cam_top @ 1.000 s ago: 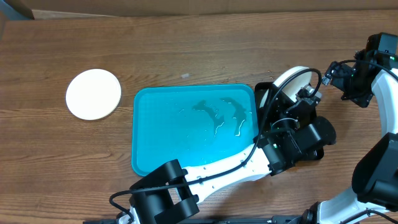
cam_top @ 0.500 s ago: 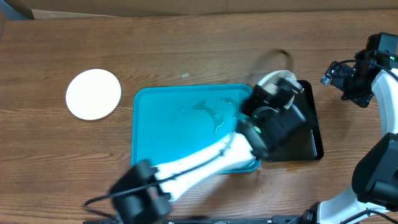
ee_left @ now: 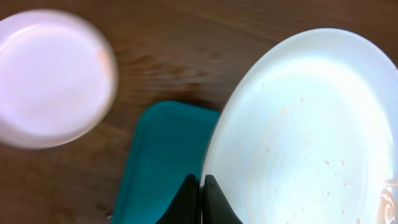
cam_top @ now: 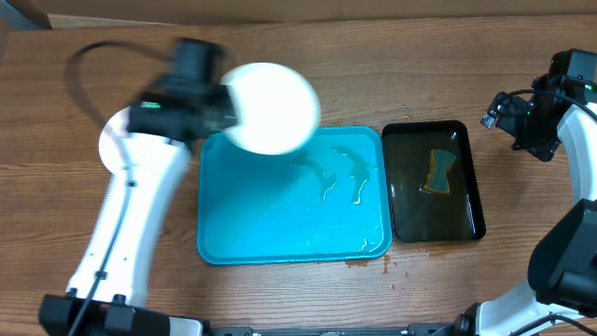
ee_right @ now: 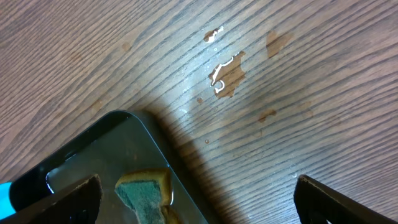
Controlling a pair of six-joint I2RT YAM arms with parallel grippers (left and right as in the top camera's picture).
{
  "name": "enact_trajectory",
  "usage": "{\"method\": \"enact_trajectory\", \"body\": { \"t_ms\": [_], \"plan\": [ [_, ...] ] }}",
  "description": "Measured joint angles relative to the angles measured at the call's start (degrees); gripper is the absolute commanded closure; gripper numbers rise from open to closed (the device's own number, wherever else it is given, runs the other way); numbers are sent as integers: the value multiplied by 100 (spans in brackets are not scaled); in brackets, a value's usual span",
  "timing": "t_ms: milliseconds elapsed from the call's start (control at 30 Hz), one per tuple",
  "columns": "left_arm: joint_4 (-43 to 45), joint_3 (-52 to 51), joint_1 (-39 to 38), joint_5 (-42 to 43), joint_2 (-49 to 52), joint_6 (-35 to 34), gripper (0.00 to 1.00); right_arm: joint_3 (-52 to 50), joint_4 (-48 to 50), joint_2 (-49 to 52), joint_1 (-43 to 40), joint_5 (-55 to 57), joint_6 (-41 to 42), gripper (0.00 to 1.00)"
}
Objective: Clean dirty plates on tray and stack at the side
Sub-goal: 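Lift the white plate with the left gripper and carry it left, then lower the white plate onto the plate stack and release it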
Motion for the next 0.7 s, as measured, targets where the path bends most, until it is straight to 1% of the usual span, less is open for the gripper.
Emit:
{"method": "enact_trajectory", "body": {
  "t_ms": [133,333,533,700],
  "plan": [
    [-326,0,1421,365,0,-127,96,0,0,0,0,2,-2,0],
    [-402,0,3281,551,0,-151,96,0,2,0,0,2,2,0],
    [-422,-2,4354,546,0,-153,96,0,0,0,0,0,2,0],
    [-273,-212,4885,529,-4,-299,96,0,2,0,0,0,0,0]
  ]
}}
